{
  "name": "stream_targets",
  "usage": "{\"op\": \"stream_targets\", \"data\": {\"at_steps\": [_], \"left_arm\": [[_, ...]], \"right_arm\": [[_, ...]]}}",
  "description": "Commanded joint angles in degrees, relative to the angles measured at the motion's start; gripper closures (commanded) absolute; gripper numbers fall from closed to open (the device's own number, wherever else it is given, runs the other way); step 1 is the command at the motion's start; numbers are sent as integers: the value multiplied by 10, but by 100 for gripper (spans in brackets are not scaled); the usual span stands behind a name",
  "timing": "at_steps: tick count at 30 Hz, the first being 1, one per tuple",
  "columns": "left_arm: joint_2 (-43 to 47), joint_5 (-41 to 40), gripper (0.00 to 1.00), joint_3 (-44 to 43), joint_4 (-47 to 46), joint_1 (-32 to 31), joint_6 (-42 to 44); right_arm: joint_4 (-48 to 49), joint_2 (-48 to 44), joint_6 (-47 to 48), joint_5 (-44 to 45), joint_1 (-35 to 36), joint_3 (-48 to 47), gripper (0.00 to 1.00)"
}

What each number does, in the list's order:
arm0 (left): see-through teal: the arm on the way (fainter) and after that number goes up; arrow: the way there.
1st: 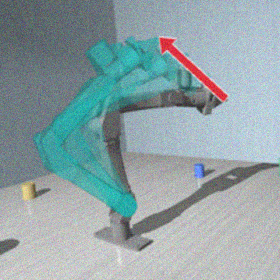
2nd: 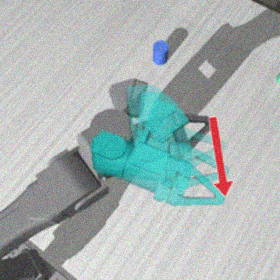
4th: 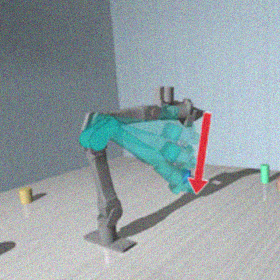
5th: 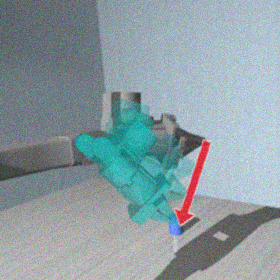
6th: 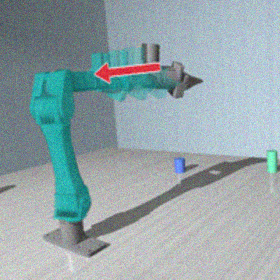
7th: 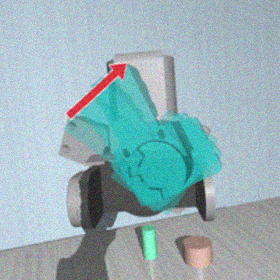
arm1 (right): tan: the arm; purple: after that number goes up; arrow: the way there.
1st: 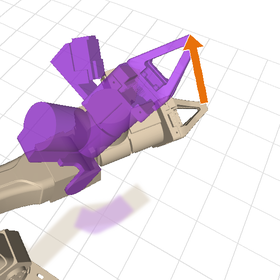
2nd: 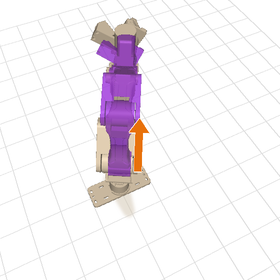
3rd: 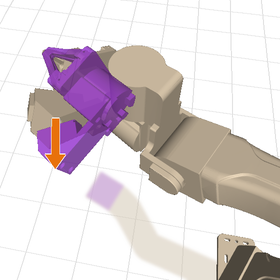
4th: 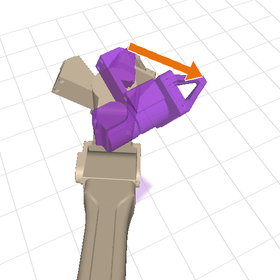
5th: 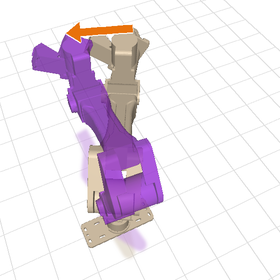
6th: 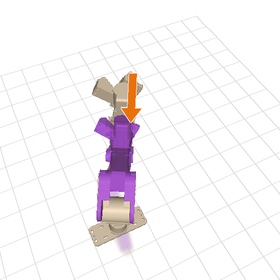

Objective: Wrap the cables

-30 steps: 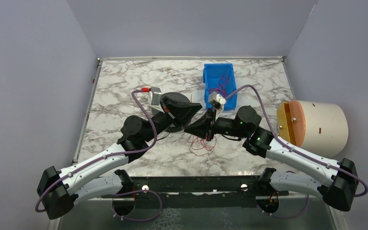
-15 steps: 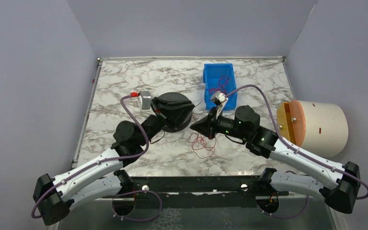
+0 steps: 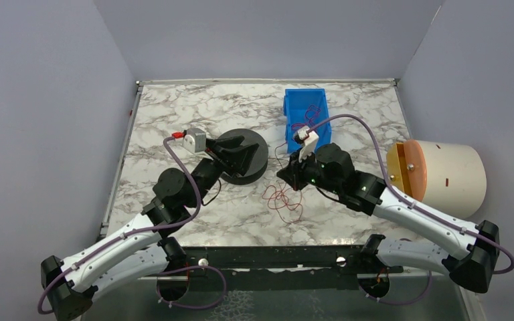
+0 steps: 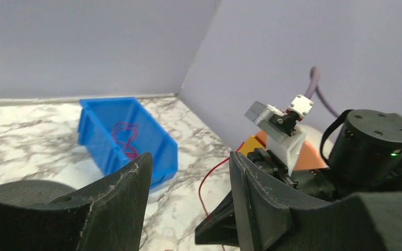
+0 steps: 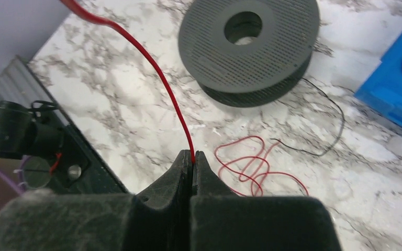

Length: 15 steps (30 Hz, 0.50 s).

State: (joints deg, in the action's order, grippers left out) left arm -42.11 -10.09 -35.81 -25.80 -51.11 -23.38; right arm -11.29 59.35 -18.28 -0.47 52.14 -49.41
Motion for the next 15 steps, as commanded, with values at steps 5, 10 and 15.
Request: {"op": "stream_targets", "data": {"at_steps": [5,10,15], "left_arm": [[-4,-88,38,-85,212,1,58],[-27,-118,35,-124,301,1,86],[-70,-137,34,-155,368,1,113]], "right_arm": [[-114,25,37,176,2,-51,99],[-161,39,27,272,-5,-69,99],[-182,47,3,280,-39,-72,99]]}}
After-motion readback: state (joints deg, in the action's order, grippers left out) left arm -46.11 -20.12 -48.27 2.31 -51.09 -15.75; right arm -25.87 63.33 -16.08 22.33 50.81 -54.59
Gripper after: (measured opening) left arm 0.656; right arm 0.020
